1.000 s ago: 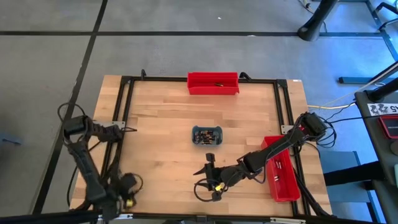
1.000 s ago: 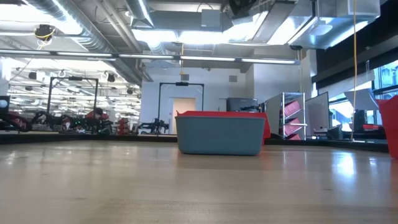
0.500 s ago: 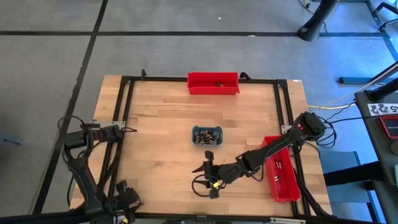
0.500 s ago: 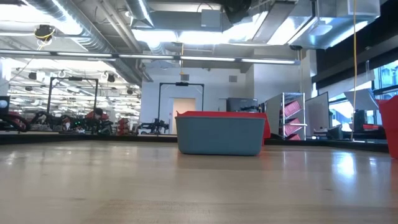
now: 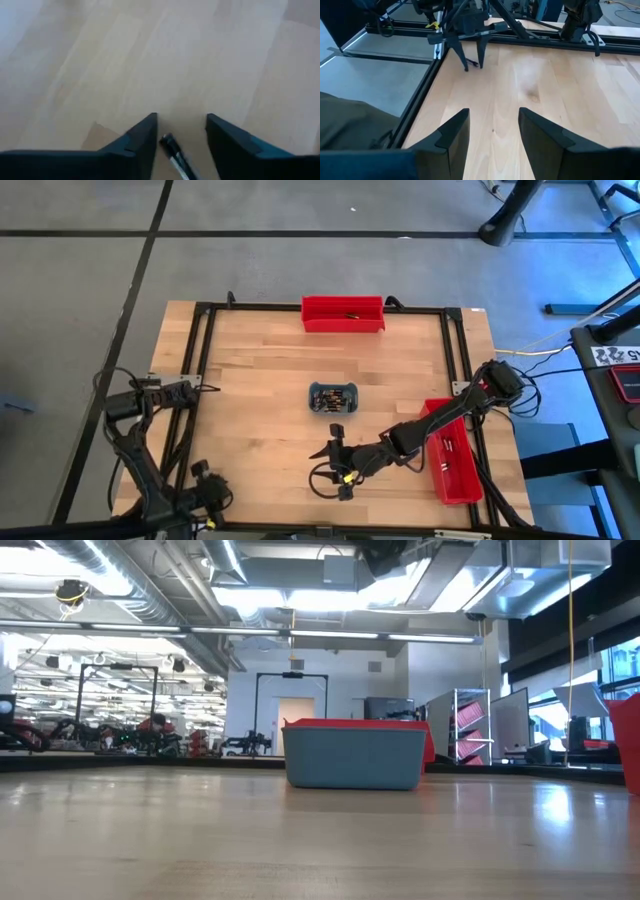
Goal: Sort batteries
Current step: Put the silver battery into the bottom red bin
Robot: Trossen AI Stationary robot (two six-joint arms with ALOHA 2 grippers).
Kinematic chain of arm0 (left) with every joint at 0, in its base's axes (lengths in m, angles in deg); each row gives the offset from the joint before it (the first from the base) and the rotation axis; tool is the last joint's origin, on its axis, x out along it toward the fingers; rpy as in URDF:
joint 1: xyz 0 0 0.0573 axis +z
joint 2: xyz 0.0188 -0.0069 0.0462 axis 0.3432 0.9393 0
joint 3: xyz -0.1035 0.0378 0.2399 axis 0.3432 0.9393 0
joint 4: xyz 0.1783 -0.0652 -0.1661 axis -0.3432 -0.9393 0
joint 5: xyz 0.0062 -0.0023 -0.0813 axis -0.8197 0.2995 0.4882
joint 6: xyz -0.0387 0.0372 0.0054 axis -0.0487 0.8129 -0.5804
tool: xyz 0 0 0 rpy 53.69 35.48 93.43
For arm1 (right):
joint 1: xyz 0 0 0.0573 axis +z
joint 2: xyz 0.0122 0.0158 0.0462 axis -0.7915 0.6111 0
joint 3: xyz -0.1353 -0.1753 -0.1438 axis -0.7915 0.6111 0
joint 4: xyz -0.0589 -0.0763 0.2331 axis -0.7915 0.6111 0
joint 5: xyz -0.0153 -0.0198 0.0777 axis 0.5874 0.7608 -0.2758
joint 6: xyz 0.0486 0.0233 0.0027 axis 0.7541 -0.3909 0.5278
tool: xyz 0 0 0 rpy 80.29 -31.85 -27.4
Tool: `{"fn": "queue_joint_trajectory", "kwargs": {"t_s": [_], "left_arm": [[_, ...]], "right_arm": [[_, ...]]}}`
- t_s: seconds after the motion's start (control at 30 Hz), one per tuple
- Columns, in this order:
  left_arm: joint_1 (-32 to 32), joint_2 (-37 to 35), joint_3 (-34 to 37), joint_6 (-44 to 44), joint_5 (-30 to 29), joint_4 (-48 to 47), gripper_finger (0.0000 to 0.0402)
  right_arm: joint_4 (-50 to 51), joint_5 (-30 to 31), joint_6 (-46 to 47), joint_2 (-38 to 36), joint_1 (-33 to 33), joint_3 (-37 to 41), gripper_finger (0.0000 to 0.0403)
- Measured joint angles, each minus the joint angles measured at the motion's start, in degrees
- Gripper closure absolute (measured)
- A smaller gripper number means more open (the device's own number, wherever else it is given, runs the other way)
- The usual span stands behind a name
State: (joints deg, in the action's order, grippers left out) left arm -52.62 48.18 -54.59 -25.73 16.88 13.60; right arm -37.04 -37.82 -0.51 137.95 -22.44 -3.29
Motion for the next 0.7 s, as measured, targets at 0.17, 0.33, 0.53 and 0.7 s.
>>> {"fn": "queue_joint_trajectory", "kwargs": {"t_s": [0.17,0.33,0.53,0.7], "left_arm": [[1.1,-0.1,0.7,-2.4,0.6,-0.5,0.0349],[4.3,0.1,-0.7,-2.7,-2.3,-0.6,0.0390],[9.7,0.2,-4.5,2.4,-19.2,0.5,0.0399],[14.8,-3.5,-5.1,18.4,-29.2,10.0,0.0401]], "right_arm": [[0.6,0.0,0.0,0.0,0.0,0.0,0.0230],[5.1,0.0,2.1,-0.3,0.7,0.0,0.0230],[8.1,3.0,2.6,-0.5,4.0,0.1,0.0230],[4.4,3.0,3.3,2.8,4.4,0.6,0.0230]]}}
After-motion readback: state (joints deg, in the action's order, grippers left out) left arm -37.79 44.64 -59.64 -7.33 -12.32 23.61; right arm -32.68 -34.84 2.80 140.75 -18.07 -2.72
